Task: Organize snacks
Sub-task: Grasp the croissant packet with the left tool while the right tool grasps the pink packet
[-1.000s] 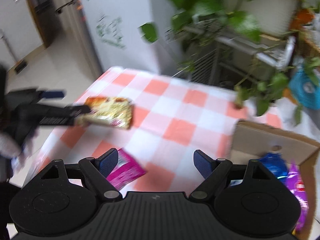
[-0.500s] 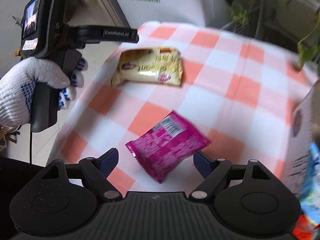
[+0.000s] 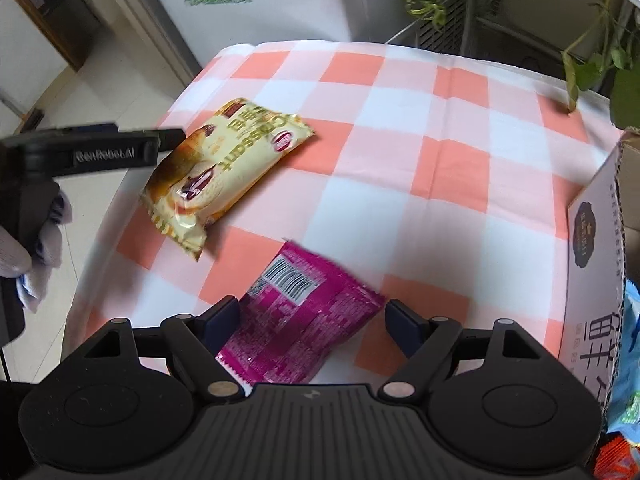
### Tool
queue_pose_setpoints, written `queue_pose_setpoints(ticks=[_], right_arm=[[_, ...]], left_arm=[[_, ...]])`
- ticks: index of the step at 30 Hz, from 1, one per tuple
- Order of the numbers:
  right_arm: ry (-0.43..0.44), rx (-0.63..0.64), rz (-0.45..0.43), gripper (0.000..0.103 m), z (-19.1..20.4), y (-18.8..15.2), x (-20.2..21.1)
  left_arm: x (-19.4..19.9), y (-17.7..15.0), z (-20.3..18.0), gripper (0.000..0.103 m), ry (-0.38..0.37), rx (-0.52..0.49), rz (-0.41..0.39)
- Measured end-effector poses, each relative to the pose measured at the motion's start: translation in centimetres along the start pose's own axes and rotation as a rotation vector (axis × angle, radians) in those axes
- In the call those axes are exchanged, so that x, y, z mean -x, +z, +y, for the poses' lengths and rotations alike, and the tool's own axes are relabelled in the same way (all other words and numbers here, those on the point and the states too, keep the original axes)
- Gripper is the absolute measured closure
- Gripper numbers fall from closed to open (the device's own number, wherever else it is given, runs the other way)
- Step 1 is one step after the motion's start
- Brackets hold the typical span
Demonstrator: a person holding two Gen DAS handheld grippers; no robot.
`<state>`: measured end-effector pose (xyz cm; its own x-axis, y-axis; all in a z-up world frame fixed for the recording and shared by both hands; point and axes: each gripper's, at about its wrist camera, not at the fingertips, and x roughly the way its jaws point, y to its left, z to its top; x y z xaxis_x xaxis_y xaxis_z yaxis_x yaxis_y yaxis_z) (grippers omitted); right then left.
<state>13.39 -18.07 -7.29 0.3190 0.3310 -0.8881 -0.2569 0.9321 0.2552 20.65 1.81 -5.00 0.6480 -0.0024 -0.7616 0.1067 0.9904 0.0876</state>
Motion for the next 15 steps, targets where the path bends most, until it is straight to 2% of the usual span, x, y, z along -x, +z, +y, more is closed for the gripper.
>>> queue_pose_setpoints(ticks=[8, 12, 15], right_arm=[[-0.067, 0.090, -0.020, 0.017, 2.3, -0.4, -0.8], [-0.078, 0.134, -0.023, 0.018, 1.6, 0.0, -0.6], [-0.149, 0.127, -0.046, 0.021, 0.0, 0.6, 0.0]], left_arm=[[0.8, 0.6, -2.3, 0.012, -0.108, -0.050, -0.033], [0.5, 0.5, -3.8, 0.012, -0.145, -0.101, -0.027], [0.0, 0.2, -4.7, 0.012, -0.161, -0.136, -0.017]])
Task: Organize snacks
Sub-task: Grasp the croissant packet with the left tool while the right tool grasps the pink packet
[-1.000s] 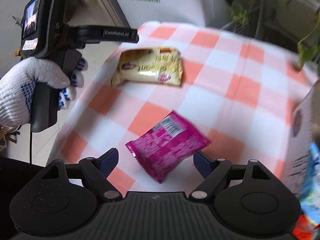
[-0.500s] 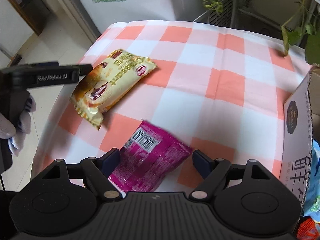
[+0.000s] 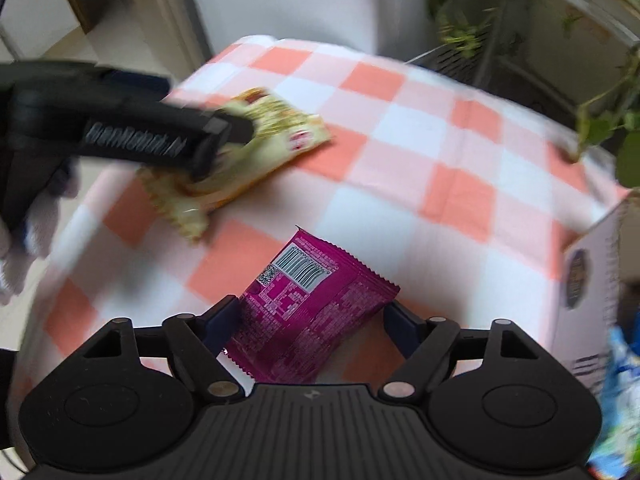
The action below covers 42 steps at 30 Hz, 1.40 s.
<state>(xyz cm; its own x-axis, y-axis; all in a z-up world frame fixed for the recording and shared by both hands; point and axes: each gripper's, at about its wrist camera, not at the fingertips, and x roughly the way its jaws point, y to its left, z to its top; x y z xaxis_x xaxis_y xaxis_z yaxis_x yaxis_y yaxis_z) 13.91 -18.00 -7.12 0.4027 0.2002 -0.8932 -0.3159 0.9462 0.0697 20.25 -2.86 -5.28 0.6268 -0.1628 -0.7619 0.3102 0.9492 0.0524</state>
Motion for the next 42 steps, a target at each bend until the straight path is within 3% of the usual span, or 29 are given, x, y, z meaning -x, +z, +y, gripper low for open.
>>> queue_pose_setpoints(ticks=[3, 10, 14, 19, 26, 30, 36, 38, 40, 42], right_arm=[[-0.045, -0.048, -0.010, 0.022, -2.0, 0.3, 0.2], [0.033, -0.252, -0.014, 0.017, -4.6, 0.6, 0.6], [0.049, -0.333, 0.029, 0.017, -4.6, 0.5, -0.1], [0.002, -0.310, 0.046, 0.016, -3.3, 0.3, -0.8], [-0.063, -0.221, 0.031, 0.015, -2.0, 0.5, -1.4], [-0.107, -0.169, 0.025, 0.016, -1.9, 0.4, -1.8], [-0.105, -0.156, 0.011, 0.016, -2.1, 0.3, -1.6], [-0.103, -0.152, -0.001, 0.024, -2.1, 0.3, -1.3], [-0.092, -0.145, -0.010, 0.037, -2.1, 0.4, -1.0], [-0.086, -0.148, -0.012, 0.043, -2.3, 0.4, -0.8]], left_arm=[[-0.6, -0.3, -0.8, 0.012, -0.007, -0.038, 0.011], [-2.2, -1.1, -2.1, 0.012, 0.005, -0.096, 0.037], [-2.5, -1.2, -2.7, 0.012, 0.009, -0.135, 0.039], [-2.7, -1.8, -2.7, 0.014, 0.037, -0.193, 0.053], [-2.4, -2.3, -1.2, 0.020, -0.007, -0.158, 0.065], [-2.4, -2.3, -1.2, 0.017, -0.005, -0.155, 0.061], [-2.8, -2.0, -1.6, 0.012, 0.006, -0.143, 0.057], [-2.8, -1.9, -1.7, 0.018, -0.007, -0.137, 0.056], [-2.8, -1.7, -1.6, 0.037, -0.044, -0.104, 0.064], [-2.7, -1.7, -1.9, 0.045, -0.056, -0.099, 0.066]])
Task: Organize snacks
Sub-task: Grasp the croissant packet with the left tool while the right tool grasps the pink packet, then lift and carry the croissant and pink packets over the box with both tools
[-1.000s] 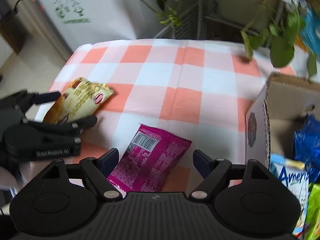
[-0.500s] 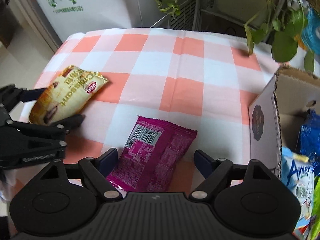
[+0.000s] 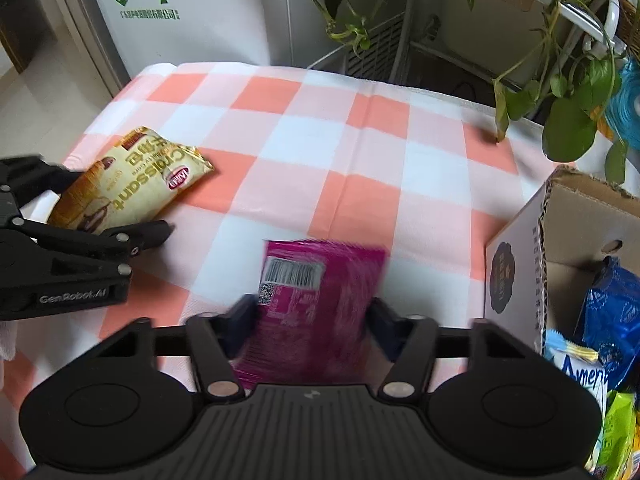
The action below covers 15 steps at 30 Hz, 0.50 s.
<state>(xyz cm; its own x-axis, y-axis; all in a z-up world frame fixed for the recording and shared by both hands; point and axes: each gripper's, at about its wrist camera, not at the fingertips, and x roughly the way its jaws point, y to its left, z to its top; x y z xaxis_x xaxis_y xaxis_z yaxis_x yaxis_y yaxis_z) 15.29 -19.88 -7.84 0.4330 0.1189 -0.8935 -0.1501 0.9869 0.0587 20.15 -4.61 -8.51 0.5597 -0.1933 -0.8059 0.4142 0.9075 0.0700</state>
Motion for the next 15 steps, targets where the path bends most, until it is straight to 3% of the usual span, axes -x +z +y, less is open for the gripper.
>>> queue_pose_setpoints(ticks=[3, 15], right_arm=[[0.014, -0.003, -0.002, 0.045, -0.1, 0.0, 0.1], [0.018, 0.028, -0.060, 0.045, -0.3, 0.3, 1.4]], left_arm=[[0.2, -0.1, -0.7, 0.050, 0.008, -0.037, -0.006], [1.6, -0.5, -1.1, 0.051, 0.037, -0.061, -0.017]])
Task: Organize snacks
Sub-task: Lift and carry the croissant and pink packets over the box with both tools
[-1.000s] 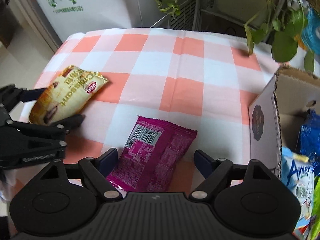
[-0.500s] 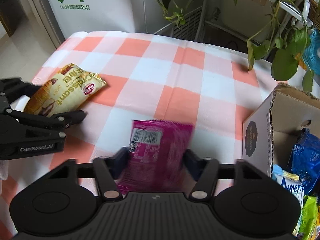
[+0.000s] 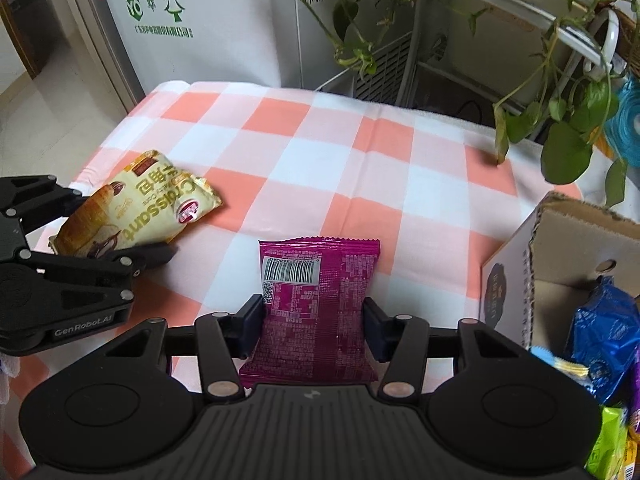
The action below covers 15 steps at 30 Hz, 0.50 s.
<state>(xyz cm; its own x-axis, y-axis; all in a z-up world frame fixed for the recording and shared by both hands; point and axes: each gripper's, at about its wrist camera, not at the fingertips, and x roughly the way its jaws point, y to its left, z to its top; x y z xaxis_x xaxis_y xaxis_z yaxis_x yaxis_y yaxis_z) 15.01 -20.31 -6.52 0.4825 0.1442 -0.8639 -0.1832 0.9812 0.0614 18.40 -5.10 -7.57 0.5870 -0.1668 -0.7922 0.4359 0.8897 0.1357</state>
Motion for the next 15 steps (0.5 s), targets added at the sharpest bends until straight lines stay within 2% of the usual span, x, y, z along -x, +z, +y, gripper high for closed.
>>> queue_pose_setpoints(ticks=[15], right_arm=[[0.013, 0.048, -0.090, 0.045, 0.1, 0.3, 2.3]], left_arm=[[3.5, 0.0, -1.5, 0.051, 0.003, 0.022, -0.060]])
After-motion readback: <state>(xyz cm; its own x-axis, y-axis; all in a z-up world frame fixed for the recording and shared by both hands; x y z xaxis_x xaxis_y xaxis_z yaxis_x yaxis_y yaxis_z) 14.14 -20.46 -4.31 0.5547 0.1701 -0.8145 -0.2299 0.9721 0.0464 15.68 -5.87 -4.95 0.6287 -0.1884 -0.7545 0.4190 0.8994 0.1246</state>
